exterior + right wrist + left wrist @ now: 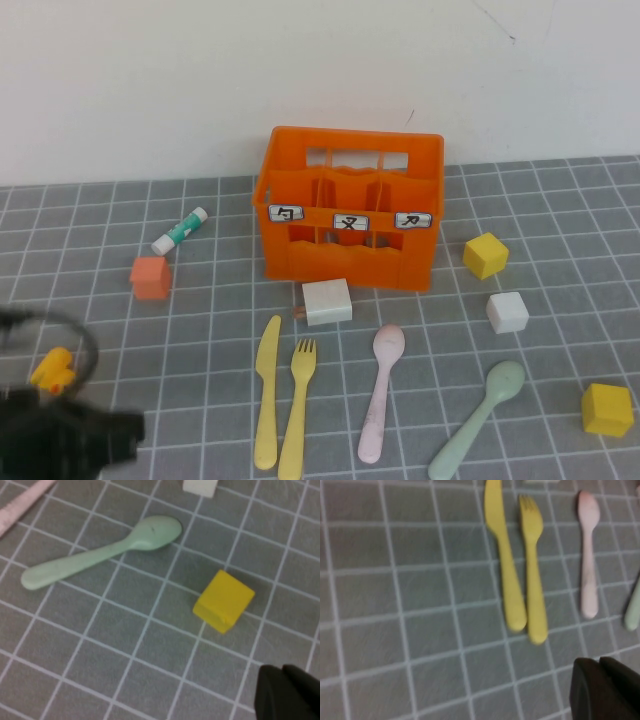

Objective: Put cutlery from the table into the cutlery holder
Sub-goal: Pick up the knife

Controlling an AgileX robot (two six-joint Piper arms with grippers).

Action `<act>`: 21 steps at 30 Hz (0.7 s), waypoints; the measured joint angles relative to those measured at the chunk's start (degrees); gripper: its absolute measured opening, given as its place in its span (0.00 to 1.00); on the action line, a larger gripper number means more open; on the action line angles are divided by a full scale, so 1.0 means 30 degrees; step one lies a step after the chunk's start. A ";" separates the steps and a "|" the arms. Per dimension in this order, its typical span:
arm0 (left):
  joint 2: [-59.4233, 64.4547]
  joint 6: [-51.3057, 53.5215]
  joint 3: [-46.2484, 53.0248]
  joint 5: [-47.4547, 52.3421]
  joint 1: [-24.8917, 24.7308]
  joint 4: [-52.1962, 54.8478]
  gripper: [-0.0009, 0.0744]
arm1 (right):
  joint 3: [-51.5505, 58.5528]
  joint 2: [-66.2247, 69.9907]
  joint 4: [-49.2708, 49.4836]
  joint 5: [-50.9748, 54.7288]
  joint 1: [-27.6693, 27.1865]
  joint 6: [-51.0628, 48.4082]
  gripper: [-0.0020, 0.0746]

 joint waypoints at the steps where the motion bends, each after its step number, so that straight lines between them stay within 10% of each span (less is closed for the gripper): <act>1: 0.0419 0.0181 -0.0462 0.0000 0.0000 -0.0224 0.01 | 0.0000 0.0000 0.0170 -0.0054 0.0000 -0.0265 0.02; 12: 0.5370 0.1170 -0.6625 0.0516 -0.0451 0.0204 0.01 | 0.0070 0.0000 0.1191 -0.0899 0.0000 -0.1328 0.02; 21: 1.0252 -0.4128 -0.8836 0.0519 -0.5140 0.7696 0.01 | 0.0840 0.0000 0.1451 -0.2451 0.0000 -0.1357 0.02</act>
